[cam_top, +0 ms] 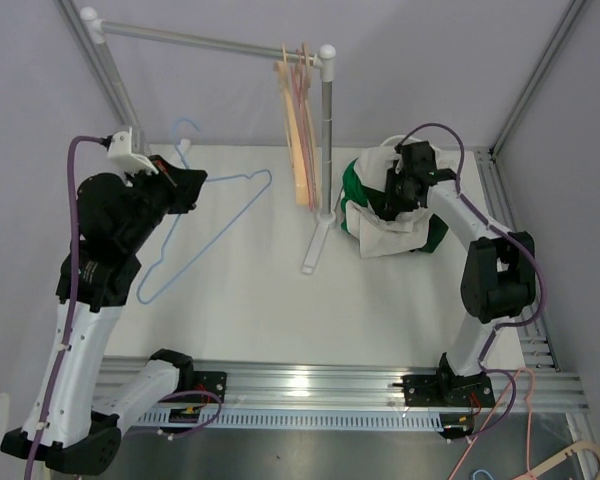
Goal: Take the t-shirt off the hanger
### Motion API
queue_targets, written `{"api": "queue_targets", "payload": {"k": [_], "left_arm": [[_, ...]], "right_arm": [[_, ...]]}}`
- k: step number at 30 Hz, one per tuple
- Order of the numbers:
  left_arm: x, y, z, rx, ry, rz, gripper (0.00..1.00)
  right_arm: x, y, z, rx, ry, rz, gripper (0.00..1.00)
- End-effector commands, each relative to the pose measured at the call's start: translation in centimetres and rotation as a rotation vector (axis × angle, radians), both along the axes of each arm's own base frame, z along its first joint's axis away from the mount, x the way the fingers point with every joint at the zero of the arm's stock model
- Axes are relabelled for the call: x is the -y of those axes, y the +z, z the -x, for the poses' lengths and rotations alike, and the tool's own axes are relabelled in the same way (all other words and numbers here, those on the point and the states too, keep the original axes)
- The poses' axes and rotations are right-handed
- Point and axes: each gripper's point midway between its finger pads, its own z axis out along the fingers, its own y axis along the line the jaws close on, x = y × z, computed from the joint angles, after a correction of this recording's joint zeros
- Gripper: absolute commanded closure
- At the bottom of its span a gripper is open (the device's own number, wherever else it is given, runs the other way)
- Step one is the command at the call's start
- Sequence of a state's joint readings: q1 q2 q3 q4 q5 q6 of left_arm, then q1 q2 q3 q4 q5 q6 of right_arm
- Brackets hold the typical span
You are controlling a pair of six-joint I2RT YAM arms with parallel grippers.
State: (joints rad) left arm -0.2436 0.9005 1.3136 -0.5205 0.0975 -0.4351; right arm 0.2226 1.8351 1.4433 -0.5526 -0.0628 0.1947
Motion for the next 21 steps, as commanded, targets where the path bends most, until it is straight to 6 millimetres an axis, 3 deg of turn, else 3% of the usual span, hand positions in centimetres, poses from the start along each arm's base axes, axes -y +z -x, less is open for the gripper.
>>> {"api": "queue_targets", "payload": {"k": [1, 2, 4, 9, 11, 12, 14, 15, 16, 21], "left_arm": [[-0.3, 4.9, 0.5, 0.127, 0.005, 0.026, 0.99], [-0.2, 4.7, 0.2, 0.117, 0.003, 0.022, 0.99], [-0.4, 4.9, 0.0, 0.121, 0.013, 0.006, 0.99], [-0.8, 5.0, -1.3, 0.131, 0.043, -0.035, 0.99], [-1.0, 5.4, -1.7, 0.160, 0.050, -0.063, 0.99], [-1.1, 5.4, -2.1, 0.165, 0.057, -0.076, 0.99], [-1.6, 5.7, -2.7, 0.194, 0.081, -0.128, 0.99], [-1.8, 6.2, -3.0, 0.219, 0.091, -0.140, 0.99], [-2.6, 6.3, -3.8, 0.221, 0.137, -0.170, 0.99], [-2.9, 8.3, -6.1, 0.307, 0.184, -0.201, 0.99]], "right_arm": [[1.2, 6.5, -0.9, 0.113, -0.056, 0.016, 0.69], [1.1, 7.9, -1.4, 0.144, -0.050, 0.014, 0.69], [1.6, 9.0, -1.6, 0.161, -0.068, 0.035, 0.69], [2.1, 11.5, -1.8, 0.206, -0.091, 0.042, 0.40], [2.4, 12.1, -1.9, 0.234, -0.111, 0.045, 0.22], [2.7, 12.9, -1.5, 0.254, -0.122, 0.043, 0.20], [2.8, 14.1, -1.3, 0.299, -0.136, 0.032, 0.05], [2.8, 14.0, -0.8, 0.305, -0.138, 0.032, 0.05], [2.8, 16.2, -0.2, 0.372, -0.149, 0.016, 0.04], [3.0, 21.3, 3.0, 0.536, -0.167, -0.050, 0.02]]}}
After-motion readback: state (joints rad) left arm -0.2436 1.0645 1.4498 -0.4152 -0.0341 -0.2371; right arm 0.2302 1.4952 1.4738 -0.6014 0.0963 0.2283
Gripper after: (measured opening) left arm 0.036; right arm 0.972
